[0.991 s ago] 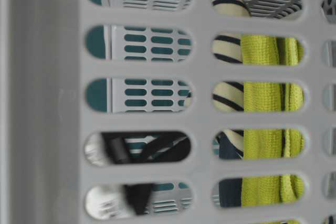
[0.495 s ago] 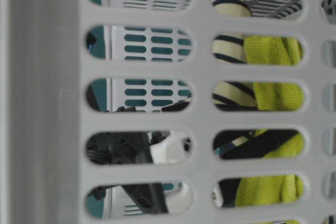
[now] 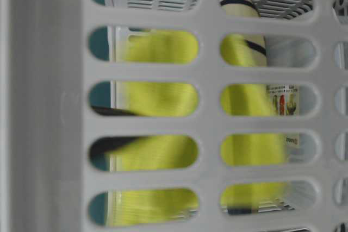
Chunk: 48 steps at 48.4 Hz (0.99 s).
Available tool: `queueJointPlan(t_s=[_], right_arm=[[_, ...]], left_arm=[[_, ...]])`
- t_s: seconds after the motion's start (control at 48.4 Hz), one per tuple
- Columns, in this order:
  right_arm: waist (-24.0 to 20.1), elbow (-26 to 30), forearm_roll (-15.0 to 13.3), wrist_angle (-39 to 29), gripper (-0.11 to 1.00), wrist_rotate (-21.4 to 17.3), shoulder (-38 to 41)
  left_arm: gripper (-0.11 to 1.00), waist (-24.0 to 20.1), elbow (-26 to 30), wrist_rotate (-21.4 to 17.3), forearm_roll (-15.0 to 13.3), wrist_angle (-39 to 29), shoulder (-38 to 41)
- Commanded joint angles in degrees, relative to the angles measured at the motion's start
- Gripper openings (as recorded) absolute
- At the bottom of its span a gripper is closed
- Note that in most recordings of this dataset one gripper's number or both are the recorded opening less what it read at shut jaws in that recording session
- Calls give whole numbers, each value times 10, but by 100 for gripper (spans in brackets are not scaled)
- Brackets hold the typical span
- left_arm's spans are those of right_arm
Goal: Pick up the yellow cloth from the shopping basket with the left arm.
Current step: 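Lift the pinched cloth upward with the left gripper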
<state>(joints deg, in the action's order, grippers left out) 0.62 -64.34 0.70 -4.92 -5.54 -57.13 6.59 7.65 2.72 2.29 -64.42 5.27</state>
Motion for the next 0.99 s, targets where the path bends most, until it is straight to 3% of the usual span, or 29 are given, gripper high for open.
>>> queueJointPlan(t_s=[0.0, 0.145, 0.31, 0.97], right_arm=[[0, 4, 2, 8, 78, -1, 2], [0, 4, 2, 8, 78, -1, -1], [0, 2, 2, 8, 78, -1, -7], [-1, -1, 2, 8, 78, -2, -10]], left_arm=[[14, 0, 80, 2, 2, -49, -20], [14, 0, 164, 3, 3, -131, -10], [14, 2, 213, 4, 3, -197, 11], [14, 4, 217, 13, 3, -204, 28]])
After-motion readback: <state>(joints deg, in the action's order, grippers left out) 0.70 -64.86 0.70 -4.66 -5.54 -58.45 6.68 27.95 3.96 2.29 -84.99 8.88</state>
